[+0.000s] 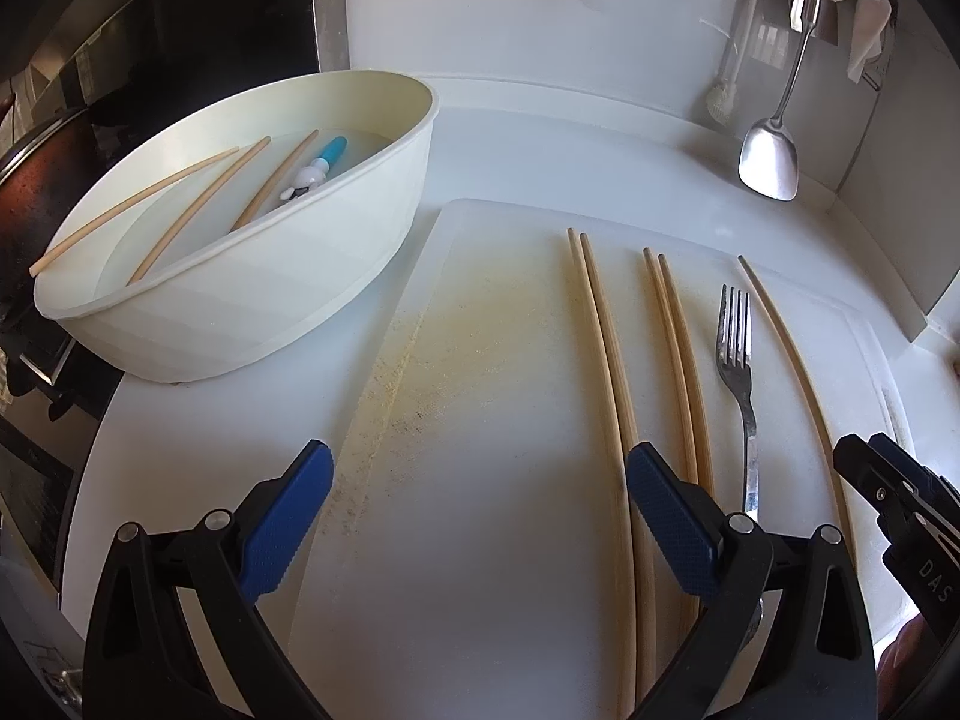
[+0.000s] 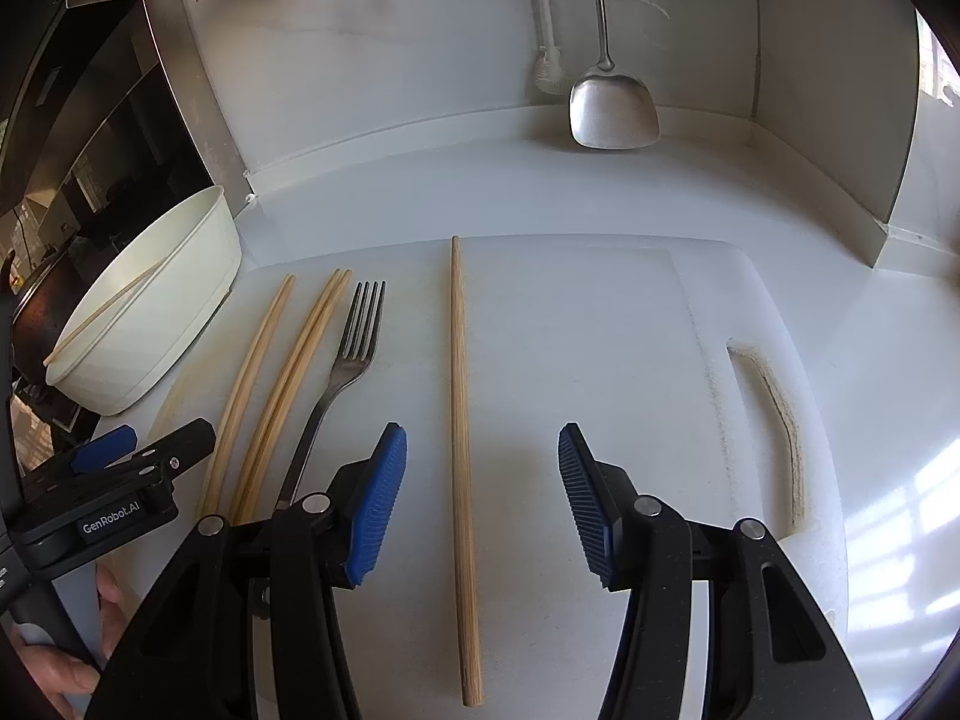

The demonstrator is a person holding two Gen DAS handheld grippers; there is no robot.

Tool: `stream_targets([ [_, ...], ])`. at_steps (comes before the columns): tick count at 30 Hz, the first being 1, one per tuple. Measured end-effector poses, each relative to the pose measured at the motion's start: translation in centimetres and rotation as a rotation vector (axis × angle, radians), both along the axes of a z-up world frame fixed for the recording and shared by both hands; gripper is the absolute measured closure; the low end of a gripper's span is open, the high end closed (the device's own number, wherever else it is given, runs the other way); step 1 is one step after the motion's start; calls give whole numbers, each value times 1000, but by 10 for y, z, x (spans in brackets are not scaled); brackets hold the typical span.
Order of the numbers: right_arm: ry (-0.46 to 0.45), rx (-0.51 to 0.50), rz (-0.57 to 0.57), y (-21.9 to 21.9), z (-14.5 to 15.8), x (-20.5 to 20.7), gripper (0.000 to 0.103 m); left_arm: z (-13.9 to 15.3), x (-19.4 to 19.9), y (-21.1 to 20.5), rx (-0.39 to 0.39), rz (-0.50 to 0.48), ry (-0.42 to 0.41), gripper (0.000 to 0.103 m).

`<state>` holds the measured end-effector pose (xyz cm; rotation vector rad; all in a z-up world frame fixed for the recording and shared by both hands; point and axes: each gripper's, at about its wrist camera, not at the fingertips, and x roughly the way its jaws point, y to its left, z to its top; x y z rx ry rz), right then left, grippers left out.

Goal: Organize utensils
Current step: 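Move both open tools back over the chopsticks on the cutting board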

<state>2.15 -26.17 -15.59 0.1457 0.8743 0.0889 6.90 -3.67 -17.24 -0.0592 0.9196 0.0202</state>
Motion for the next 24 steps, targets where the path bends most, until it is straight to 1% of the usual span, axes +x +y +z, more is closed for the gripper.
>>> stream_targets([
  [6,6,-4,1,1,-2,0,52,-3,0,-1,11,7,-1,6],
  [9,5,-6,2,2,-2,0,52,-3,-2,2,-6,13,-2,6],
  [13,1,-25,6,5,-2,2,52,-4,-1,1,-6,9,1,5],
  [15,2,-35,5,6,-2,4,52,-6,1,-4,26,0,2,5],
  [17,7,-52,3,8,-4,6,52,-6,0,-9,61,-2,-17,5],
  [18,9,-55,3,8,-4,7,52,-5,0,-10,62,1,-21,5],
  [21,12,-72,2,8,-6,8,52,-6,4,-6,31,20,-18,5],
  [24,7,-89,1,9,-7,10,52,-6,5,-6,34,35,-24,5],
])
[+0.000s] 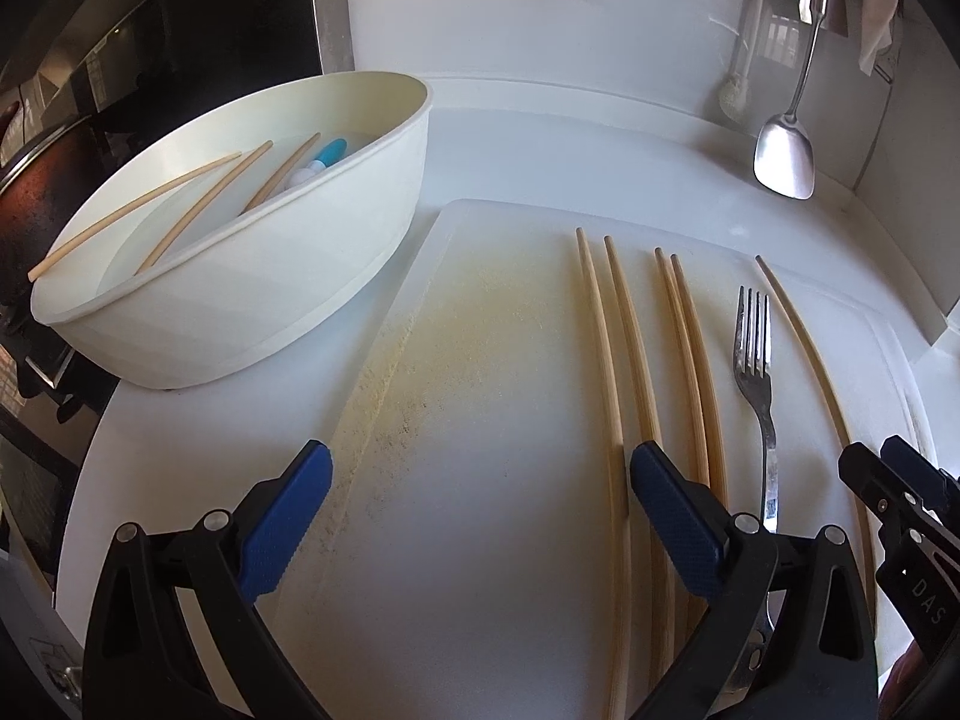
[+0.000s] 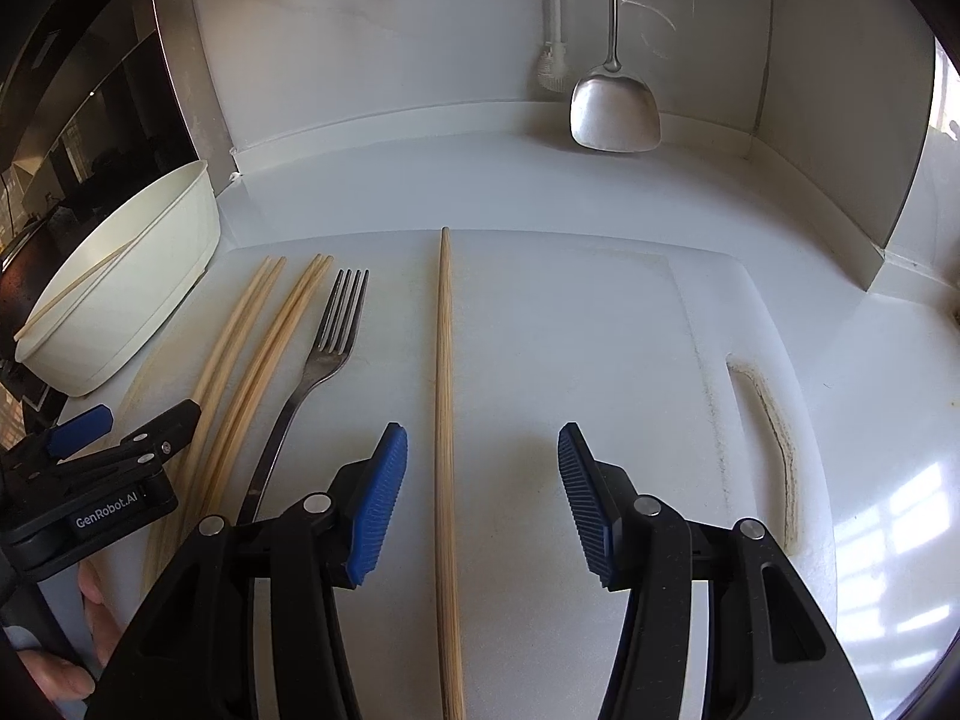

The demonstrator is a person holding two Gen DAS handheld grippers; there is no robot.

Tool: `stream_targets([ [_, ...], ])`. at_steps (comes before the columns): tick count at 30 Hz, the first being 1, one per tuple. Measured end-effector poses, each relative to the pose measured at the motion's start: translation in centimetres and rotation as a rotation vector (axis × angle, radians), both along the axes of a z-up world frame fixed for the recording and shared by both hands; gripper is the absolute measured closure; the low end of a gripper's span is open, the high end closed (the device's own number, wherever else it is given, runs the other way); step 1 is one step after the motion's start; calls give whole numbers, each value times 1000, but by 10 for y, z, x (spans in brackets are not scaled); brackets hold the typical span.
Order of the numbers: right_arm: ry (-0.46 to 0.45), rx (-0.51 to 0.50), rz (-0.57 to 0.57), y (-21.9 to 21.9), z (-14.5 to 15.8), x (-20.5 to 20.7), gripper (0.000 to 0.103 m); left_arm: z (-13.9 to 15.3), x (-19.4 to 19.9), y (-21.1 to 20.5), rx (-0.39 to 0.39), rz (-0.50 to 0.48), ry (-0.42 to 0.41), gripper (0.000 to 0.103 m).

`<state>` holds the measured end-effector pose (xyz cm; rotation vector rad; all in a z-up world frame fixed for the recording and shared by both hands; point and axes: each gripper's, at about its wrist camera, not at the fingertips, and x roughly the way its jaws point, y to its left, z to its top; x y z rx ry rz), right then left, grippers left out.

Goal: Organize utensils
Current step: 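Move both open tools back over the chopsticks on the cutting board, then grasp a chopstick with the left tool while the right tool grasps another chopstick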

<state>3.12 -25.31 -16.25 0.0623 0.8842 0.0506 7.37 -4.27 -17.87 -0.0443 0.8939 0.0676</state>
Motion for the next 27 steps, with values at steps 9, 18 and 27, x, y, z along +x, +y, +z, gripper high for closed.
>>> stream_targets([
  [9,-19,-84,35,10,-3,3,56,-1,-4,-1,3,21,-19,6],
  [18,-29,-82,73,19,-2,1,73,3,-13,-10,5,-25,-39,26],
  [27,-38,-93,91,29,-2,-1,87,6,-11,-19,3,-64,-33,40],
])
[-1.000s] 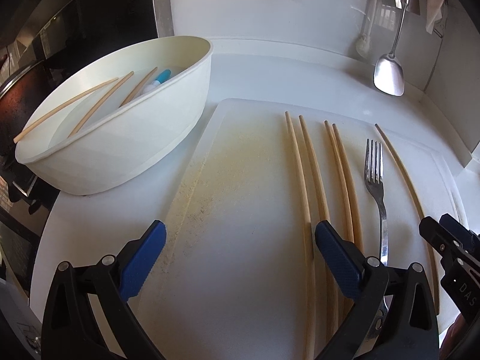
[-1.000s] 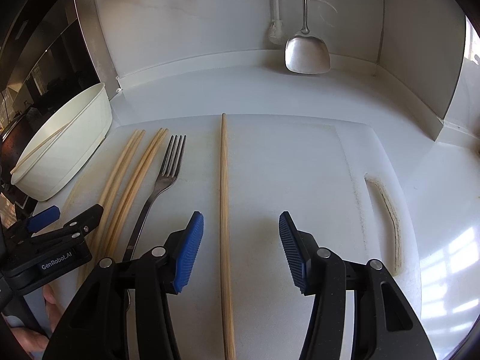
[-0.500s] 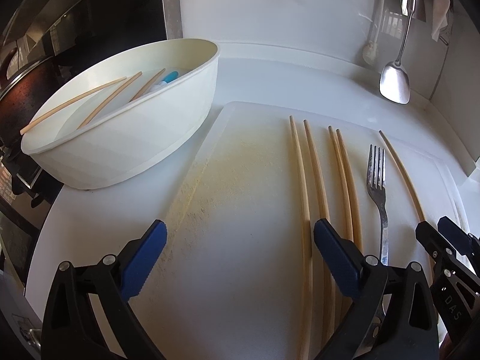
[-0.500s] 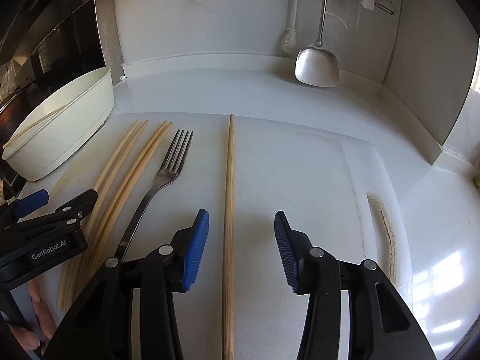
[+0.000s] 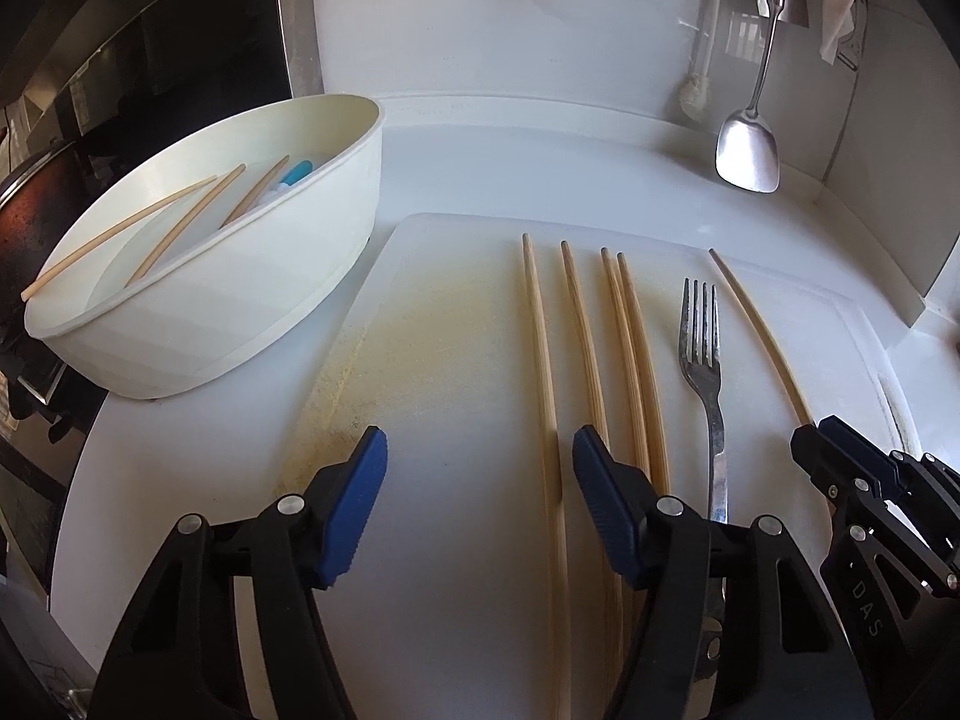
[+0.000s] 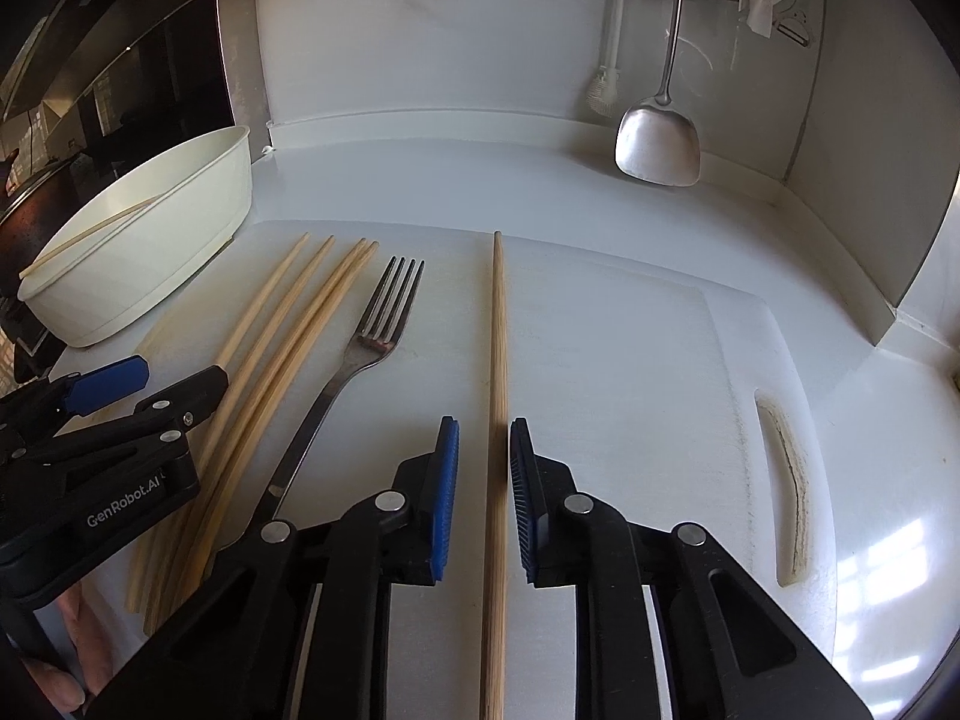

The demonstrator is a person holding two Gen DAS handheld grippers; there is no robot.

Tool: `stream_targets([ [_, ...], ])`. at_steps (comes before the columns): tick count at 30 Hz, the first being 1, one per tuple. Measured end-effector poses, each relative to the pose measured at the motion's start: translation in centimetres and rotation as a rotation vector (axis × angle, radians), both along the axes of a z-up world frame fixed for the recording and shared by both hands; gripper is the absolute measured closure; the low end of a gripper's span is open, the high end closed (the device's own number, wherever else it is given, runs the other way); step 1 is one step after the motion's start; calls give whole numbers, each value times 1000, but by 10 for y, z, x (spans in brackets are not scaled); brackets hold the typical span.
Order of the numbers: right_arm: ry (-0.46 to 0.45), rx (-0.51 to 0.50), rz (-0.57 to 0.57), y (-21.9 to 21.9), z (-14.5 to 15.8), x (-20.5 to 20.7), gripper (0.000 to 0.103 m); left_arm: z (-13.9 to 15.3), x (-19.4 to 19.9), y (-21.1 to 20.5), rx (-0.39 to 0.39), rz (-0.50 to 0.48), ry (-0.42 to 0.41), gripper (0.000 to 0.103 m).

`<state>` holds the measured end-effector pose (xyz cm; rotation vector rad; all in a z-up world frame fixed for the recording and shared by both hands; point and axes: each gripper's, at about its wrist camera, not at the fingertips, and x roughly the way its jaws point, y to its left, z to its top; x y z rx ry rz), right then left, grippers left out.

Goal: Organize utensils
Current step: 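Grasp a chopstick with the left tool while the right tool grasps another chopstick, then lift both chopsticks and carry them over the cream basin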

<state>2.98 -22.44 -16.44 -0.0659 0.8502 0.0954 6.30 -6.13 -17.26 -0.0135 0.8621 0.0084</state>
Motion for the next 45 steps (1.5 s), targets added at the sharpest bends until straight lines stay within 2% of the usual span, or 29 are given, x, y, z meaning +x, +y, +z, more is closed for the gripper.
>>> stream_targets([
  [2,-1,-1,-2,0,0,0,88,0,0,-1,1,-5,-1,43],
  [4,-3,-7,-11,0,-1,-1,93,1,-2,-4,3,-17,-8,52],
  [5,-4,-7,-16,-1,-1,-1,97,1,-2,-7,6,-27,-12,59],
  [10,-2,2,-18,-2,-1,-1,97,3,-4,-15,0,-78,-22,85],
  [11,-2,9,-19,-2,-1,-2,97,3,-3,-14,-10,-82,-19,94],
  [12,0,20,-22,-3,-1,-1,97,3,-2,-12,-23,-85,-15,95],
  [16,7,60,-28,-8,-1,-1,97,4,2,-1,-108,-90,5,96],
  [21,2,84,-35,-10,0,-4,97,4,1,2,-143,-83,19,96],
  [33,-24,94,-38,-9,13,-10,97,21,-5,5,-152,-81,6,96],
  [38,-36,105,-40,-9,37,-14,97,50,-9,6,-153,-84,-13,96],
  [45,-84,126,6,-1,96,-16,97,117,-21,21,-173,-58,-46,96],
])
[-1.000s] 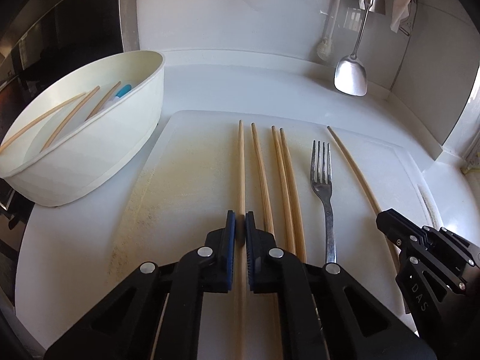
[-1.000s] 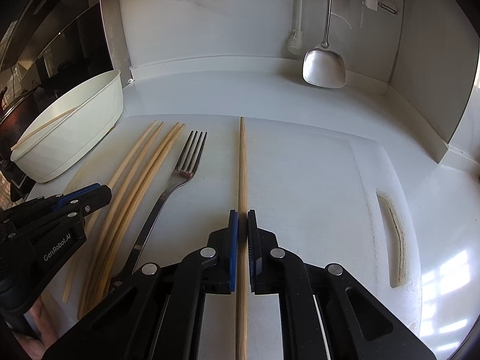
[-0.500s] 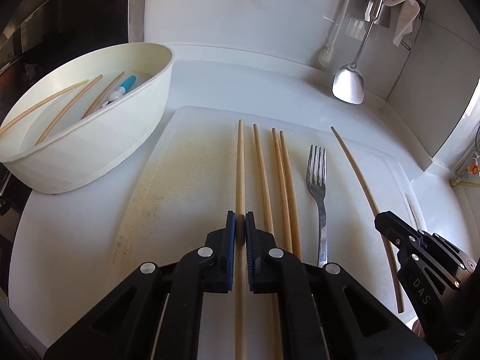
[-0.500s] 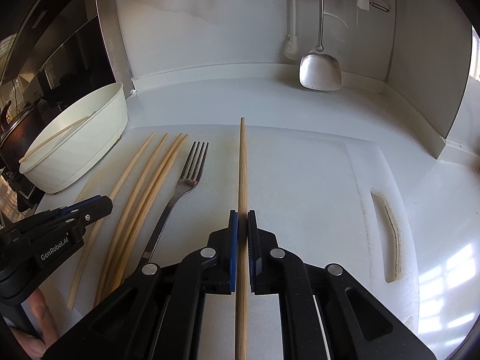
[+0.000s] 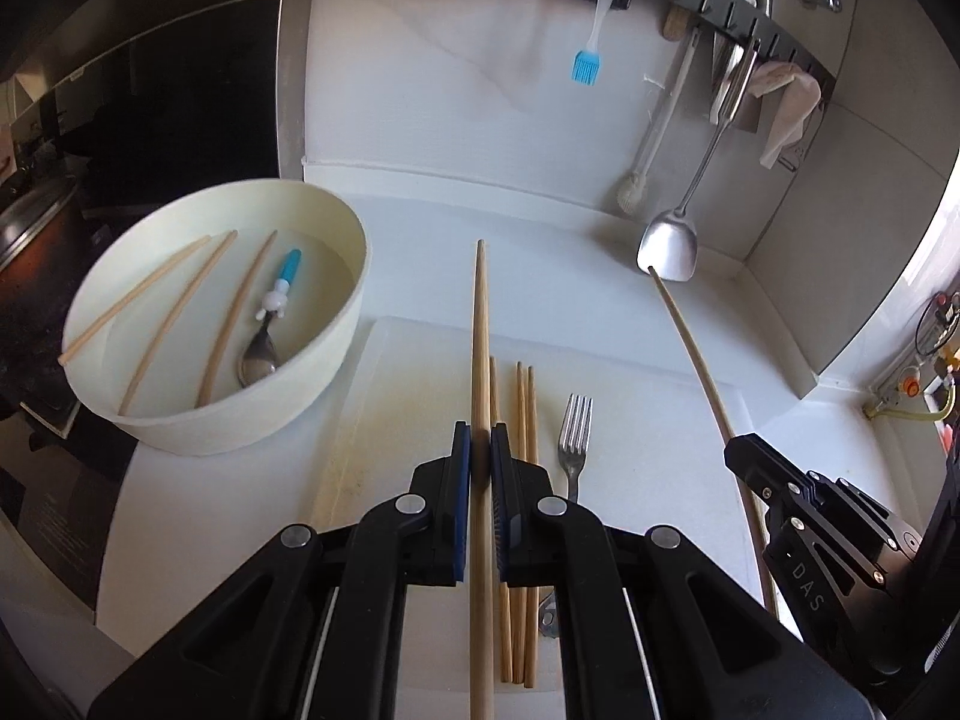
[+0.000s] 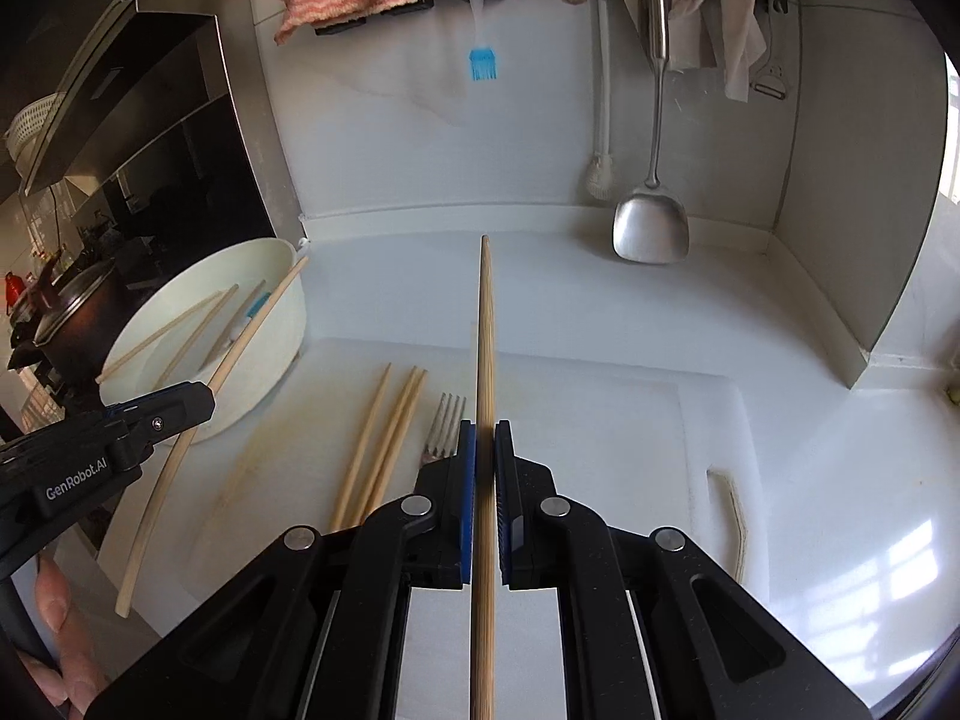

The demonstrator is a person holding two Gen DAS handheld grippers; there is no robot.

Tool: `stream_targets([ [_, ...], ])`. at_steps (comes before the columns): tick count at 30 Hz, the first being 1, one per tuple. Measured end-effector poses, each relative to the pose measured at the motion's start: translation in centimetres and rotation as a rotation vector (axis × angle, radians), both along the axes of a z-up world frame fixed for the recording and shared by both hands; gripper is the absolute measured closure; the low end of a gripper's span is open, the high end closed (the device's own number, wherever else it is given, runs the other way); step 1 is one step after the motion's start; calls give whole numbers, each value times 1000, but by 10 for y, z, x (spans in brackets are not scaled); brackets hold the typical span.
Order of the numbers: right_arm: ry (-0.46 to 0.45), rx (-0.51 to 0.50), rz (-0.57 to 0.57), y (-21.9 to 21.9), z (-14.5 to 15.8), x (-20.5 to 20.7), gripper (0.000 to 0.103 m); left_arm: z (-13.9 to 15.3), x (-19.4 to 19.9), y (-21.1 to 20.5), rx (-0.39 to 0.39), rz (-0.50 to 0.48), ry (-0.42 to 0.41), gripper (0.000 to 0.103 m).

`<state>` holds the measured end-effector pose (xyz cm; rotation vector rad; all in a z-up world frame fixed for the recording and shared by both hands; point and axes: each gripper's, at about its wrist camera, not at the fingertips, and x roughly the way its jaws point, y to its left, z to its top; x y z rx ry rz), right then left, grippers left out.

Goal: Organize utensils
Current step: 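Lift both chopsticks and carry them over the cream basin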

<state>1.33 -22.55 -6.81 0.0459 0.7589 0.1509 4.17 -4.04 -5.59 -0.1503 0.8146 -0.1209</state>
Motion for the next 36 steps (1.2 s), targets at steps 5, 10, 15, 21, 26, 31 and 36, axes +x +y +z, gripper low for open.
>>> stream_targets([
  [5,-29,2,82,25,38,8,97,40,-6,32,-25,57,-38,96],
  [10,-35,34,143,69,55,28,97,61,2,83,-14,116,-66,96],
  [15,-33,73,176,124,62,57,97,67,24,145,15,145,-71,96],
  [21,20,105,125,190,44,99,97,40,70,213,51,94,-30,96],
  [26,71,113,90,231,24,125,97,14,106,251,54,47,23,96],
  [31,131,115,91,256,5,147,97,-10,129,266,49,16,79,96],
  [36,173,104,113,270,-13,164,97,-28,144,264,46,24,116,96],
])
